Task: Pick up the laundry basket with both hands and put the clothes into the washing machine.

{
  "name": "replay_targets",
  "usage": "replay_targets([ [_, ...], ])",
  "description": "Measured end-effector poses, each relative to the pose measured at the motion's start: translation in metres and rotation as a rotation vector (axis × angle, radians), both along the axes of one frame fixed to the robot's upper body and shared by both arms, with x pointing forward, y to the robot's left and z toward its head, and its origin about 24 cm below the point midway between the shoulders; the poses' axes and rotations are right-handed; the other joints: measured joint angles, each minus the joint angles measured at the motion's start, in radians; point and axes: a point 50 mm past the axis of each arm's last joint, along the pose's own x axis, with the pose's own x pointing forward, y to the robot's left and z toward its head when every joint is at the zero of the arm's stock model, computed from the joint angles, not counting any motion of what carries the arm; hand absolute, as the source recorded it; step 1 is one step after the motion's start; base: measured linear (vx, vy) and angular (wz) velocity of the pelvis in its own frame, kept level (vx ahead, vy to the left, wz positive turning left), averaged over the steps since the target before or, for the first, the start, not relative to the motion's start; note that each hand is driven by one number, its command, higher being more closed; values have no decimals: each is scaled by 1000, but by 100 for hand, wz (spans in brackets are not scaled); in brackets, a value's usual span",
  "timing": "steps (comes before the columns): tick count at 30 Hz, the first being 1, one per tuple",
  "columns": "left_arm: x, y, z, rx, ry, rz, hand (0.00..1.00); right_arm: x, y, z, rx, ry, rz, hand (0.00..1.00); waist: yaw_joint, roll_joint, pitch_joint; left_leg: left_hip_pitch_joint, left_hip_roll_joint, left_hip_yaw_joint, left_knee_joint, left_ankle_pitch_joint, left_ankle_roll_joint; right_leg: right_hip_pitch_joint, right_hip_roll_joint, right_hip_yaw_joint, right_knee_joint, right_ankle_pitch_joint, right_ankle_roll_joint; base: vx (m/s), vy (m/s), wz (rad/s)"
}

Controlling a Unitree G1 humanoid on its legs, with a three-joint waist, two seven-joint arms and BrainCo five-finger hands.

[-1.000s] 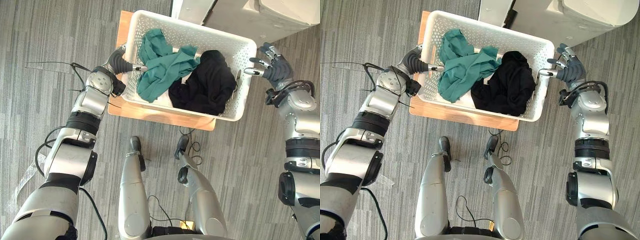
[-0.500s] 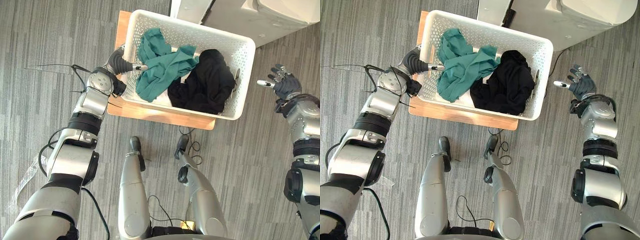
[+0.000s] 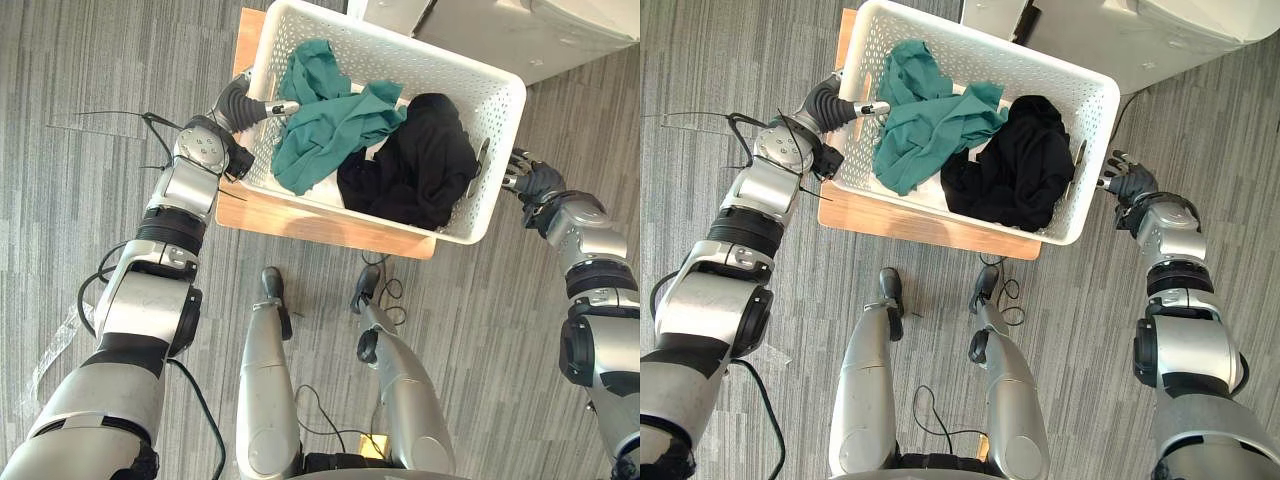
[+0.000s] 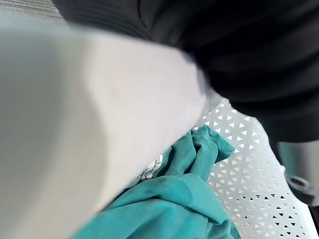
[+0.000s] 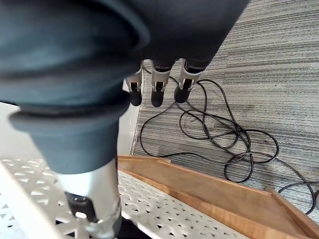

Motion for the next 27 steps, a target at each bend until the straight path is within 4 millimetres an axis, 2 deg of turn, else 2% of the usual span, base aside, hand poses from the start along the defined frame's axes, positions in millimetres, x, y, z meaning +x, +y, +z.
replay_targets([
  [9, 0, 0, -1, 8, 2, 0, 0, 3, 3, 6, -39, -2, -2, 0, -2, 0, 0, -1, 0, -2, 0, 0, 0, 0, 0, -3, -1, 0, 0, 0, 0, 0],
  [15, 0, 1, 0, 8, -2, 0, 0, 4, 4, 8, -7, -18, 0, 0, -2, 0, 0, -3, 1, -3, -1, 1, 1, 1, 0, -5, -3, 0, 0, 0, 0, 0],
  [20, -1, 6, 1, -1, -12, 11, 0, 5, 10, 27, 75, -125, -2, 0, 2, -1, 1, -3, 9, -2, 2, 0, 0, 3, 8, -4, -10, 1, -1, 0, 0, -2],
  [27, -3, 22, -3, -54, -13, 55, 0, 3, 19, 72, 178, -318, 69, 0, 3, -5, 3, -2, 21, -3, 4, 0, 0, 4, 20, -4, -9, 2, -1, 0, 0, -2],
])
